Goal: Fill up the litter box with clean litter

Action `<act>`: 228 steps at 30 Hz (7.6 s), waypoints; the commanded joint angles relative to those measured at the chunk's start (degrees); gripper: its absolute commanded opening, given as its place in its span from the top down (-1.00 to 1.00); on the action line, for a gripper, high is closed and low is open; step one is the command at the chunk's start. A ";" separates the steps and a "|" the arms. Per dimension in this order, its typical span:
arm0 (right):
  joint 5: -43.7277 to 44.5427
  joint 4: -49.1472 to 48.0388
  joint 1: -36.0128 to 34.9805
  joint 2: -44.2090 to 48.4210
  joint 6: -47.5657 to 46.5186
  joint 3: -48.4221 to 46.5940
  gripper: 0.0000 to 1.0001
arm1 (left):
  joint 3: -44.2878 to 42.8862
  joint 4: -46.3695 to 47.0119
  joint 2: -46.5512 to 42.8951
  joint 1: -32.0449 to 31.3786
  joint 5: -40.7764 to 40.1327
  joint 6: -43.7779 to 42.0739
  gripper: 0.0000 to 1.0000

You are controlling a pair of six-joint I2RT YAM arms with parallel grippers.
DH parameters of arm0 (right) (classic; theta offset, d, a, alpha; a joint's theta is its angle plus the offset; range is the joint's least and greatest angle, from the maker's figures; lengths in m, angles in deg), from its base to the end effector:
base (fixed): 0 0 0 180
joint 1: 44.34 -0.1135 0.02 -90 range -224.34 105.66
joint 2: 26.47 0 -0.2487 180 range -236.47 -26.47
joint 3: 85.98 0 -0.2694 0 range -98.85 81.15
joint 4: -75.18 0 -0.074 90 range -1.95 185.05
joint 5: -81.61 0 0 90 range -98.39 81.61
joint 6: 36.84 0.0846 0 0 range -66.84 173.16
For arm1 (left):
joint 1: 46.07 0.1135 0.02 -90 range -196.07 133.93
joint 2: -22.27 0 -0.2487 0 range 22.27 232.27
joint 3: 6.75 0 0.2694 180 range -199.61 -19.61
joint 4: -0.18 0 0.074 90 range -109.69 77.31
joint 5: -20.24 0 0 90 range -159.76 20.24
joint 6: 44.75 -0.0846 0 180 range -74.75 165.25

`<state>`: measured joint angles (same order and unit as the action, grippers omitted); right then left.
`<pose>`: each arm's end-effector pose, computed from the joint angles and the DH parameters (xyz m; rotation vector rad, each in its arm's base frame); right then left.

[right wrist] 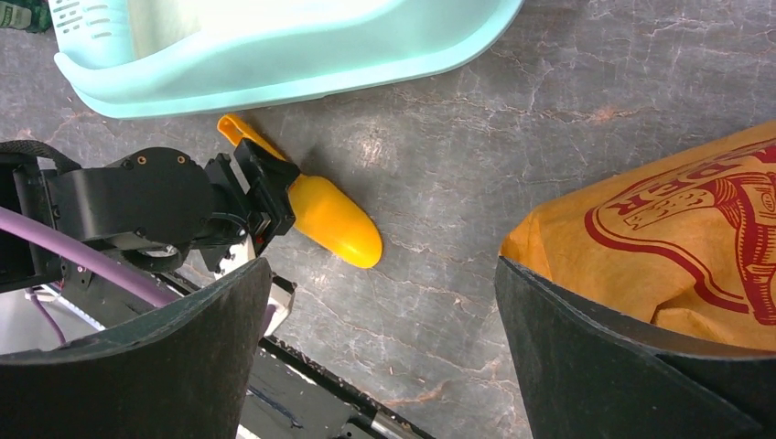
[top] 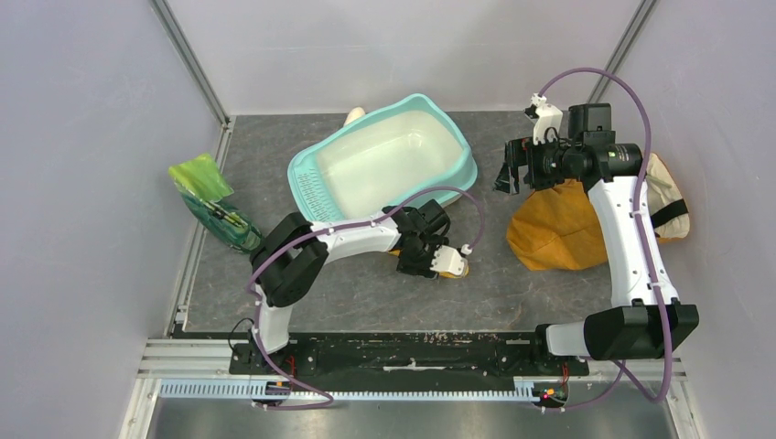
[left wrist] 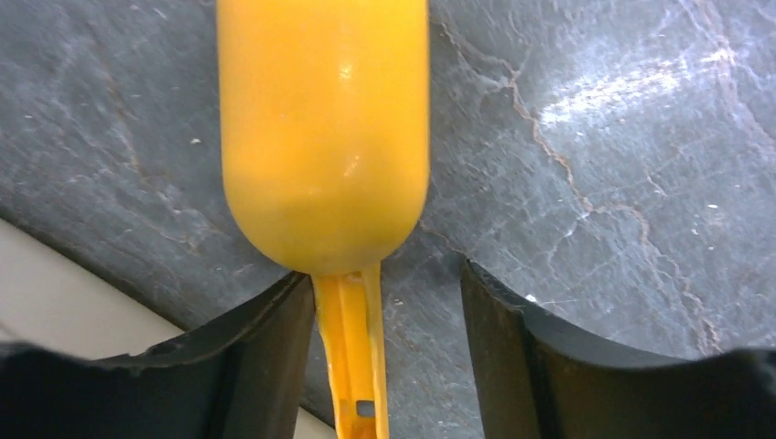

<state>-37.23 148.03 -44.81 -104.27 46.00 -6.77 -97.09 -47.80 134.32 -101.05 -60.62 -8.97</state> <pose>0.3106 0.0434 0.3486 -0.3785 2.3415 0.5558 0.2291 -0.3503 0.0966 2.2890 1.5779 -0.2255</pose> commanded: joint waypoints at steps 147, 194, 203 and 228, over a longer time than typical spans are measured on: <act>-9.71 2.46 -12.10 -9.74 -3.39 -10.91 -0.98 | -26.78 -50.65 -25.46 79.68 3.26 -54.85 -0.65; -12.87 1.46 -14.12 -15.65 -2.86 -15.38 -0.98 | -9.09 -47.74 -34.02 79.76 24.70 -45.25 0.96; -17.55 -8.10 -20.40 -18.21 0.10 -13.74 -0.98 | -2.48 -47.24 -38.50 75.67 31.48 -41.54 0.96; -10.53 -40.41 -50.66 -32.62 -10.42 -18.02 -0.79 | 1.72 -48.08 -44.18 75.55 33.77 -37.63 0.37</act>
<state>-52.69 110.04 -93.02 -134.36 40.80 -19.27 -93.72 -97.04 91.87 -26.69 -28.77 -50.04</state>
